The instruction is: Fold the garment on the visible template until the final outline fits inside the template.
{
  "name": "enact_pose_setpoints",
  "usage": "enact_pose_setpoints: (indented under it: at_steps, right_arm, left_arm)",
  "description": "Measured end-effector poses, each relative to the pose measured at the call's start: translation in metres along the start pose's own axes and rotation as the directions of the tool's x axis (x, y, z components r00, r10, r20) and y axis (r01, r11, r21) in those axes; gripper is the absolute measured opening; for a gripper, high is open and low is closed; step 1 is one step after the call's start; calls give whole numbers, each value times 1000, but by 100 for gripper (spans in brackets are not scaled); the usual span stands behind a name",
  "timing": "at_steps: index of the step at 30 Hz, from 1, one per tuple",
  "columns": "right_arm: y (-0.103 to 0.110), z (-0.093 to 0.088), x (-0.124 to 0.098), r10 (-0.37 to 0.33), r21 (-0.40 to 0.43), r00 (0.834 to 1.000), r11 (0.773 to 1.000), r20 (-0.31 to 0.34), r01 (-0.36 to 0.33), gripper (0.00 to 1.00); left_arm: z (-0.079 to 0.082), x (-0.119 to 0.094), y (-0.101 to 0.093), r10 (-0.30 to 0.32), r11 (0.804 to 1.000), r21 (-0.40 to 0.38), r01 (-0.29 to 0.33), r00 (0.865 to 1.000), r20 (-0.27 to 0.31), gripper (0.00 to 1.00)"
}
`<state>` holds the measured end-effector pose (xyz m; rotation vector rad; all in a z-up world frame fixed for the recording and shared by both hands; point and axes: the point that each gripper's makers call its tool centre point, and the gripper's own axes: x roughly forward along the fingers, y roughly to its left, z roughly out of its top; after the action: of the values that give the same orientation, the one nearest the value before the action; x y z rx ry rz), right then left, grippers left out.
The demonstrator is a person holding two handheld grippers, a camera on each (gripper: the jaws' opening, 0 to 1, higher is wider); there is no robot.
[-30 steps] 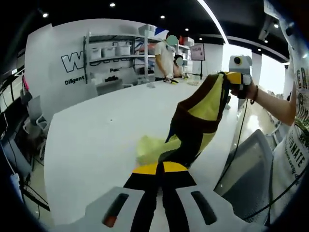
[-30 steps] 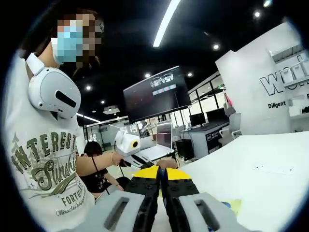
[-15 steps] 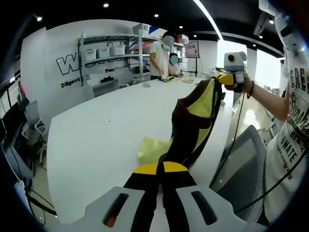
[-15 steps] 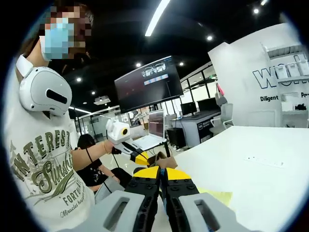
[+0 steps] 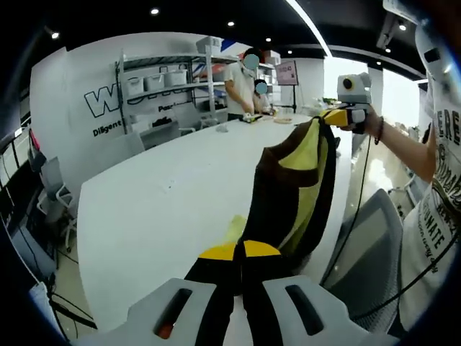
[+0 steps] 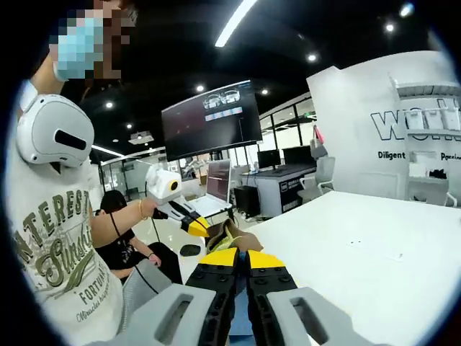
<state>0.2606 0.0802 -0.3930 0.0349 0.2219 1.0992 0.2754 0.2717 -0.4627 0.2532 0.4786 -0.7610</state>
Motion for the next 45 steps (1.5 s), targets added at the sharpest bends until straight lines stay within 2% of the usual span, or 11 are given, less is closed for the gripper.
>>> enact_pose_setpoints:
  at_steps: [8,10,12,13,17,19,21,31,33,38,45]
  right_arm:
    - [-46,3,22,-88,-12,995,996,38,89,0]
    - [-56,2,28,-111,11,993,994,43,110,0]
    - [-61,1,32,-112,16,992,994,49,112,0]
    - [-65,0,35,-122,26,992,992,42,121,0]
    - [-85,-7,43,-179,15,984,984,8,179,0]
    - [-99,-16,45,-233,2,972,972,-40,234,0]
    - [-111,-24,49,-278,-62,957,960,-89,273,0]
    - [-154,-37,72,-355,-87,928,934,-115,347,0]
    - [-160,-37,77,-360,-88,926,932,-117,351,0]
    - [-179,-45,89,-371,-90,918,928,-143,361,0]
    - [-212,-66,103,-419,-87,889,908,-182,410,0]
  left_arm:
    - [10,27,28,86,996,2,-86,995,-40,1]
    - [11,32,42,170,984,-50,-172,984,-58,1]
    - [13,37,49,205,978,-13,-206,977,-61,1]
    - [14,39,56,243,969,-30,-245,968,-62,1]
    - [18,50,68,298,953,-43,-301,953,-52,1]
    - [19,56,71,312,949,-37,-314,948,-55,1]
    - [18,63,74,323,945,-18,-325,944,-65,2]
    - [14,95,97,360,931,-21,-364,926,-112,2]
    - [13,100,105,382,922,-15,-387,916,-125,2]
    - [8,113,116,397,916,9,-400,906,-146,2]
    - [-3,142,136,412,904,-53,-425,896,-169,2]
